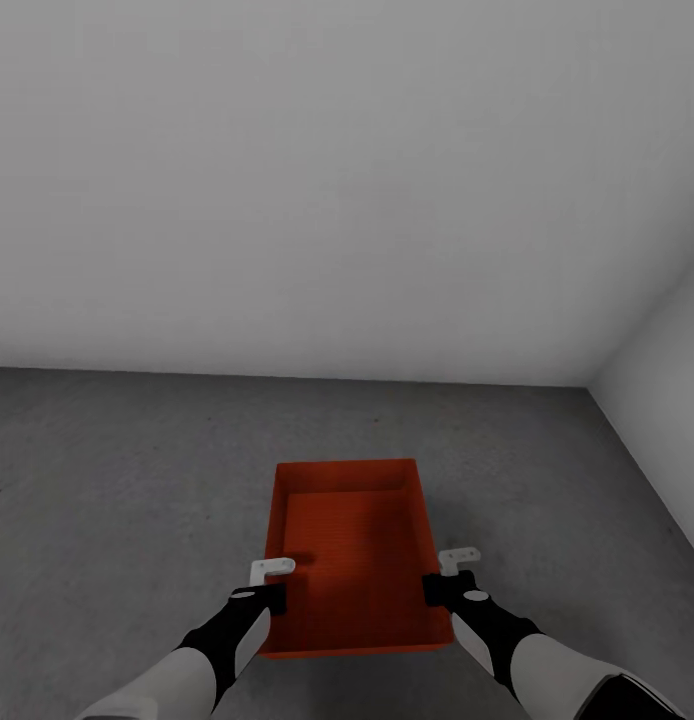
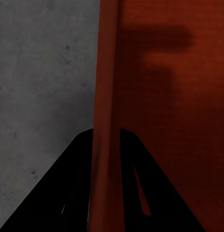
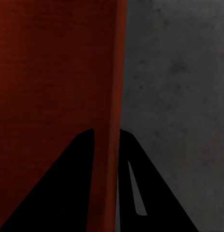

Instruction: Move the two storage containers from the living room to the garage. In the garage, place one container on the floor and stack the other container on top of it (either order is fine).

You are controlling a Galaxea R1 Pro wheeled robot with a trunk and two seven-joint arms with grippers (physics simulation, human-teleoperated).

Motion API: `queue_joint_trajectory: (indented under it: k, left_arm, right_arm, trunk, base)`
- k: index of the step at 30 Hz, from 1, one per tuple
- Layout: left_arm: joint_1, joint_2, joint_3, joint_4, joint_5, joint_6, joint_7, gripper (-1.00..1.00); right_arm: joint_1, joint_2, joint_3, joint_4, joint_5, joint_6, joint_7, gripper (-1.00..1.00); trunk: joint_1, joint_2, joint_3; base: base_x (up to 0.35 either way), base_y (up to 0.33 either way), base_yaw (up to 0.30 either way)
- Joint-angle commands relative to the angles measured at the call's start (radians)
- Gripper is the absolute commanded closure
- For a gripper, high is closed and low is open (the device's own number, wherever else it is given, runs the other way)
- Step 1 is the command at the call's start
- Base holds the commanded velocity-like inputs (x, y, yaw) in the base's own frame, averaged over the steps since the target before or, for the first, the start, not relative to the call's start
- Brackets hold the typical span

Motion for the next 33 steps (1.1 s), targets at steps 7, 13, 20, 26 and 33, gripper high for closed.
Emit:
queue_joint_trajectory:
  k: [7, 13, 20, 26, 33]
  left_arm:
    - [0.0, 0.0, -0.015, -0.005, -0.01, 0.007, 0.009, 1.0]
    - [0.0, 0.0, -0.015, -0.005, -0.008, 0.008, 0.009, 1.0]
    - [0.0, 0.0, -0.014, -0.005, -0.01, 0.008, 0.009, 1.0]
    - [0.0, 0.0, -0.015, -0.005, -0.008, 0.008, 0.009, 1.0]
    - [0.0, 0.0, -0.015, -0.005, -0.009, 0.008, 0.009, 1.0]
  right_arm:
    - [-0.001, -0.004, -0.011, 0.017, -0.014, -0.005, -0.008, 1.0]
    - [-0.001, -0.003, -0.011, 0.017, -0.015, -0.005, -0.008, 1.0]
    - [-0.001, -0.003, -0.01, 0.017, -0.014, -0.005, -0.008, 1.0]
    - [-0.001, -0.002, -0.01, 0.017, -0.015, -0.005, -0.008, 1.0]
    - [-0.001, -0.002, -0.01, 0.017, -0.015, -0.005, -0.008, 1.0]
  trunk:
    - [0.004, -0.007, -0.004]
    - [0.027, -0.049, -0.023]
    - [0.038, -0.07, -0.032]
    - [0.057, -0.105, -0.048]
    - [0.069, -0.126, -0.057]
  base:
    - [0.0, 0.0, 0.0]
    - [0.0, 0.0, 0.0]
    - [0.0, 0.0, 0.0]
    - [0.0, 0.0, 0.0]
    - [0.0, 0.0, 0.0]
